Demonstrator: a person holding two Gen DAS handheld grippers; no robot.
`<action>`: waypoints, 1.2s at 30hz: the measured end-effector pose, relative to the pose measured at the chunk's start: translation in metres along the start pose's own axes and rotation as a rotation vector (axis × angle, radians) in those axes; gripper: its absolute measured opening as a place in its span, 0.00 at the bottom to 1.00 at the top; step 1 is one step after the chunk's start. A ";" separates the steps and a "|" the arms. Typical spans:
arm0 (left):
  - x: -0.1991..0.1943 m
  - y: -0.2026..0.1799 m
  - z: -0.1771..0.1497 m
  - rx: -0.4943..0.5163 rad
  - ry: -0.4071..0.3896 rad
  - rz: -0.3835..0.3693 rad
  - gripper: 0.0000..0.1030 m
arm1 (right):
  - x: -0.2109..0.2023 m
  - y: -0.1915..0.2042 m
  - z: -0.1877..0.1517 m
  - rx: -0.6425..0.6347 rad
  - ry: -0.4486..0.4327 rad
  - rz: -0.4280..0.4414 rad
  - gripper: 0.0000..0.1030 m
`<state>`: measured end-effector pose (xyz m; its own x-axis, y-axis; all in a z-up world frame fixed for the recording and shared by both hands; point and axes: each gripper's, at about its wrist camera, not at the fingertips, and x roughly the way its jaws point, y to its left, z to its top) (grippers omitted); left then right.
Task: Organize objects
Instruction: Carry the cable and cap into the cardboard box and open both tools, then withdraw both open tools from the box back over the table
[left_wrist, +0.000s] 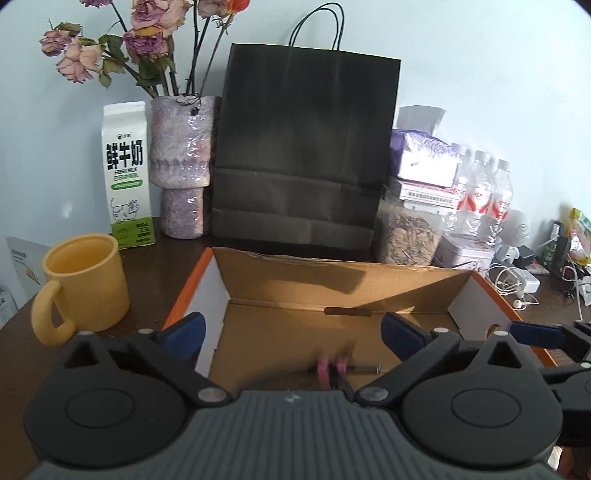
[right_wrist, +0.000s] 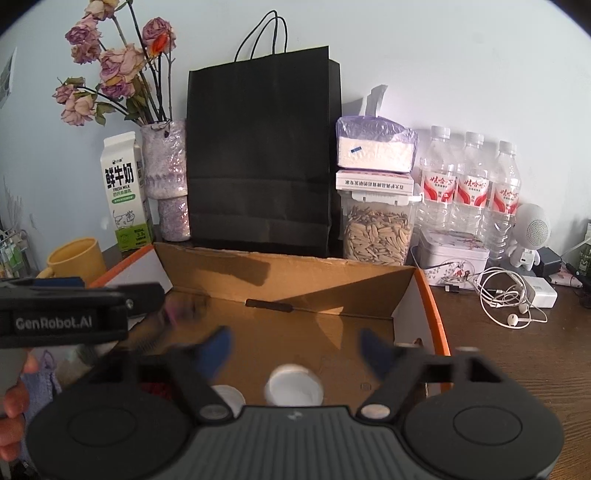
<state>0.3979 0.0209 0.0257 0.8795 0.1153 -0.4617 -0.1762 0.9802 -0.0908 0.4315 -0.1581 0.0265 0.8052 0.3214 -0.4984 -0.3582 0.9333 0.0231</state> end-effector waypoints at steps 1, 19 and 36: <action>0.000 0.000 0.000 -0.001 0.002 0.001 1.00 | 0.000 0.000 0.000 -0.002 0.002 -0.004 0.97; -0.007 -0.001 -0.001 0.005 0.002 -0.025 1.00 | -0.004 0.003 0.000 -0.014 0.006 -0.008 1.00; -0.042 0.006 -0.004 0.011 -0.031 -0.067 1.00 | -0.041 0.004 -0.004 -0.025 -0.051 -0.024 1.00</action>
<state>0.3579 0.0213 0.0415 0.9026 0.0541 -0.4272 -0.1114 0.9876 -0.1104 0.3952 -0.1680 0.0435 0.8365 0.3075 -0.4535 -0.3500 0.9367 -0.0105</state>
